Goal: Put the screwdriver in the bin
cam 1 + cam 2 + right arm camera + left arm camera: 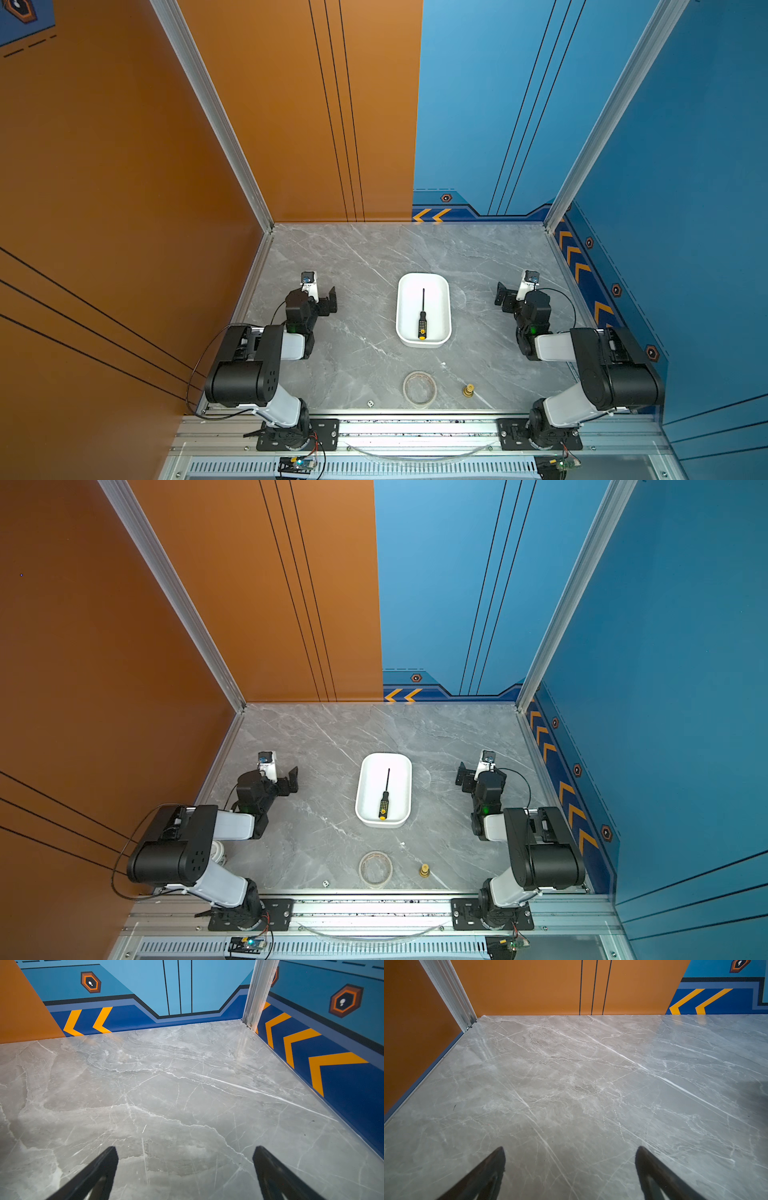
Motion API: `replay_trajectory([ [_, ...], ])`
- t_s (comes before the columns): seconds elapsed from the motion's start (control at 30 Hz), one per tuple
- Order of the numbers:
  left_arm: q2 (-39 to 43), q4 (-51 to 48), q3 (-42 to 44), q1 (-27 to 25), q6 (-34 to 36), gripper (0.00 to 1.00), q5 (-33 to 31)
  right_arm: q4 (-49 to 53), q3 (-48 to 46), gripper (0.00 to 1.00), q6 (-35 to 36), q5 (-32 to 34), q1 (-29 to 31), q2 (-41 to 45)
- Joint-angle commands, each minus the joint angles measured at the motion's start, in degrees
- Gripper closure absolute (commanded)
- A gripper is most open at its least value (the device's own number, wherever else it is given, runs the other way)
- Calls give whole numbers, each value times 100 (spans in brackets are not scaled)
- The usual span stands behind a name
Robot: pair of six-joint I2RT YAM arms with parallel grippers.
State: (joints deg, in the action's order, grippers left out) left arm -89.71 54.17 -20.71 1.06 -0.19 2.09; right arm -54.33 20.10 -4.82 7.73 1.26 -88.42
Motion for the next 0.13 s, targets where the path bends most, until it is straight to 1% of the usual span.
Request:
replay_trajectory([
  [0.0, 2, -83, -96, -36, 87, 2, -128, 185, 114, 0, 77, 97, 41, -17],
  [0.1, 1, -82, -98, -36, 88, 2, -130, 177, 100, 0, 69, 104, 46, -18],
])
